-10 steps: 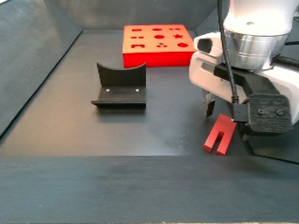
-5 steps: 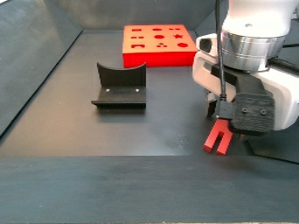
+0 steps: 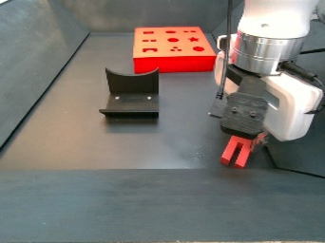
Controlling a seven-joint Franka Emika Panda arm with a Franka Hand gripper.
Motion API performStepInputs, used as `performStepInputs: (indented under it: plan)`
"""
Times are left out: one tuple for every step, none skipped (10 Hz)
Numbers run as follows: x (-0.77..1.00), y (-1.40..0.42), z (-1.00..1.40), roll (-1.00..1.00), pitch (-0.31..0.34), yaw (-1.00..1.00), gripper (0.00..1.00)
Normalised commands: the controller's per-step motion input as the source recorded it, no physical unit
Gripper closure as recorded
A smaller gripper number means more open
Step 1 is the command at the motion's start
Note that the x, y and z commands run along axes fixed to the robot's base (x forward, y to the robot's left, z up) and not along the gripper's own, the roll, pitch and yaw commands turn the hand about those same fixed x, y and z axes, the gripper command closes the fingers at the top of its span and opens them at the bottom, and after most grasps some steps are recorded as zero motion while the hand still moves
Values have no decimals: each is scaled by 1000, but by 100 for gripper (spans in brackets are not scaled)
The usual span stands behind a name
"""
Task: Pick up the double-square object. Move up. Place the double-square object on the fixture. Regrasp the double-square object. Move to above the board. Insert the double-square object.
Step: Pick up the double-square object.
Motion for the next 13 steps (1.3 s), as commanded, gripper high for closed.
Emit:
performStepInputs:
  plan:
    - [206, 277, -1000, 0, -19, -129, 0]
    - [297, 314, -1000, -17, -36, -23, 0]
    - [0, 123, -1000, -20, -6, 283, 0]
    - [-66, 31, -214, 0, 80, 66, 0]
    - [0, 0, -63, 27, 0, 0, 0]
    - [-171, 0, -817, -91, -87, 277, 0]
    - [26, 0, -740, -143, -79, 831, 0]
    - [134, -6, -606, -99, 0, 949, 0]
    - [137, -11, -606, -104, 0, 940, 0]
    - [0, -109, -654, -127, -101, 691, 0]
    - [0, 0, 0, 0, 0, 0, 0]
    - [0, 0, 0, 0, 0, 0, 100]
    - [0, 0, 0, 0, 0, 0, 100]
